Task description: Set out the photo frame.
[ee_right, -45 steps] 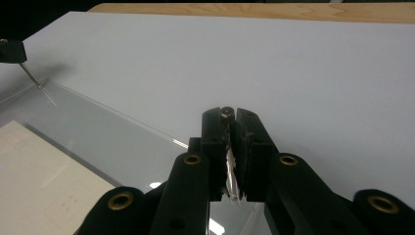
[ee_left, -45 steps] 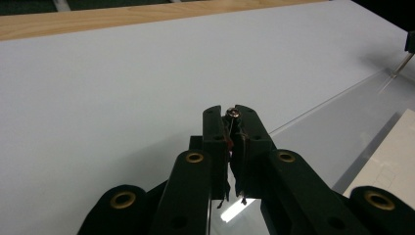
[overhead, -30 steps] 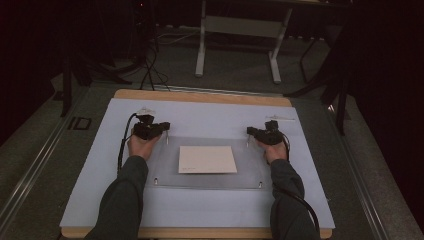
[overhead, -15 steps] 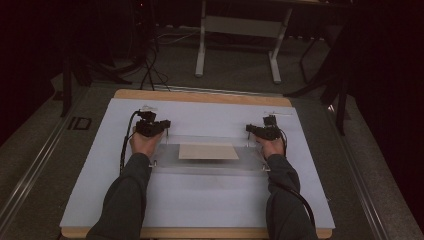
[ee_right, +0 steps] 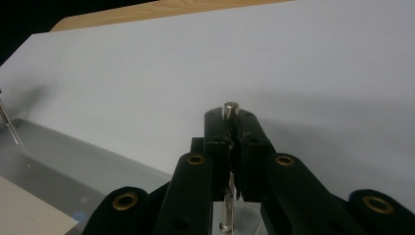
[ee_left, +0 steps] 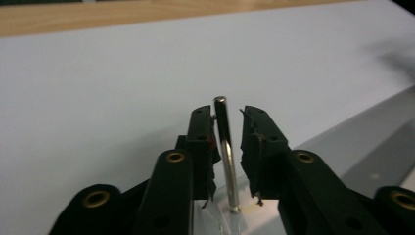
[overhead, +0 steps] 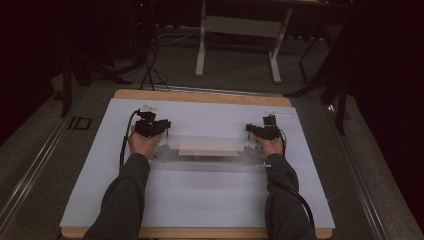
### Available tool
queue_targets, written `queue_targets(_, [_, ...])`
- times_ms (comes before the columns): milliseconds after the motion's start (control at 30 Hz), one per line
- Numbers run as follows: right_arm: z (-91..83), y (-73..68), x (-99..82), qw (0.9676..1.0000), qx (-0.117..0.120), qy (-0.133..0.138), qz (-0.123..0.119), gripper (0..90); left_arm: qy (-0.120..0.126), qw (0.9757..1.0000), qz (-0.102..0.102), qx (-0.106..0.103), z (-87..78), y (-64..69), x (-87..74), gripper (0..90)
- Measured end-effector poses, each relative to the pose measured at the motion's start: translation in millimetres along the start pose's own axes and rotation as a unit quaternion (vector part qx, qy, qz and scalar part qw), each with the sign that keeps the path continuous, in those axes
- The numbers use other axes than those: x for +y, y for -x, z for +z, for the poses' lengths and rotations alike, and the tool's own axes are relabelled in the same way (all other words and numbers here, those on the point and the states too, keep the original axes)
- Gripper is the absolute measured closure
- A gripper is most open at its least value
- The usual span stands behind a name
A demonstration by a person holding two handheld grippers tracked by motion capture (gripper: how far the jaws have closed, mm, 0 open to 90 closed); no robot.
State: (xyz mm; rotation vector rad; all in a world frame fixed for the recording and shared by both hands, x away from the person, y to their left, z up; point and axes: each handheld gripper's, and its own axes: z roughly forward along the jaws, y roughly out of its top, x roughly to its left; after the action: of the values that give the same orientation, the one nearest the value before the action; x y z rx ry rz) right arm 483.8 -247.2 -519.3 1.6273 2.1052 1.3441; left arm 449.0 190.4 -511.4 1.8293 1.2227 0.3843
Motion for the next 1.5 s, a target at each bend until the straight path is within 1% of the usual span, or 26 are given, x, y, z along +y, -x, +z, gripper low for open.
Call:
queue_targets(100, [0.0,0.0,0.1,1.0000,0.000,-0.001,0.001,85.5,-0.001,0.9998,0.018,0.005,-5.5,-1.0,-0.6,68.6])
queue_targets(133, [0.0,-0.2,0.2,1.0000,0.000,0.000,-0.002,85.5,0.001,0.9998,0.019,0.003,-7.3,-1.8,-1.5,67.7])
queue_targets(333, [-0.1,-0.2,-0.2,1.0000,0.000,0.000,-0.001,85.4,0.005,0.9995,0.031,-0.006,-17.0,-6.1,-8.6,65.9])
queue_targets(400, [0.0,-0.2,0.0,1.0000,0.000,0.000,0.000,85.4,0.004,0.9993,0.038,-0.005,-20.1,-6.8,-10.7,65.4])
queue_targets(467, [0.1,-0.3,-0.1,1.0000,0.000,0.000,0.000,85.4,0.008,0.9989,0.045,-0.007,-24.2,-7.2,-13.0,65.1])
queue_targets(567, [0.3,-0.2,0.0,1.0000,0.000,0.000,0.003,85.4,0.009,0.9979,0.065,0.003,-29.8,-7.3,-16.1,63.5])
queue_targets(600, [0.5,0.0,0.0,1.0000,0.001,0.000,0.003,85.4,0.009,0.9977,0.066,0.008,-30.9,-7.5,-17.0,62.1])
queue_targets(667, [0.6,0.0,0.0,1.0000,0.001,0.001,0.004,85.4,0.009,0.9971,0.075,0.011,-32.8,-7.9,-18.8,60.7])
queue_targets(833, [0.4,-0.1,0.0,1.0000,0.001,0.000,0.004,85.4,0.017,0.9967,0.079,0.010,-36.3,-9.0,-23.9,60.8])
queue_targets(1000, [0.5,0.1,0.1,1.0000,0.002,-0.001,0.004,85.4,0.009,0.9958,0.091,0.009,-39.2,-8.3,-30.6,60.3])
queue_targets(1133, [0.3,0.6,0.6,1.0000,0.004,-0.003,0.003,85.4,0.011,0.9962,0.086,0.004,-41.5,-9.7,-35.7,59.4])
queue_targets(1167, [0.3,0.7,0.6,1.0000,0.005,-0.004,0.003,85.3,0.012,0.9967,0.081,-0.002,-42.1,-10.6,-36.8,59.3])
queue_targets(1267, [0.4,0.8,0.7,1.0000,0.005,-0.004,0.003,85.3,0.009,0.9968,0.080,-0.003,-44.1,-10.6,-39.4,58.1])
queue_targets(1333, [0.7,0.9,0.8,1.0000,0.005,-0.003,0.004,85.4,0.006,0.9964,0.085,-0.004,-44.7,-9.1,-42.0,57.2])
queue_targets(1400, [0.8,1.0,0.8,1.0000,0.005,-0.003,0.005,85.4,-0.003,0.9954,0.096,-0.002,-44.4,-7.0,-45.4,55.6])
queue_targets(1500, [0.9,1.4,1.0,1.0000,0.007,-0.004,0.005,85.3,-0.009,0.9951,0.098,-0.003,-43.2,-6.6,-50.3,54.1])
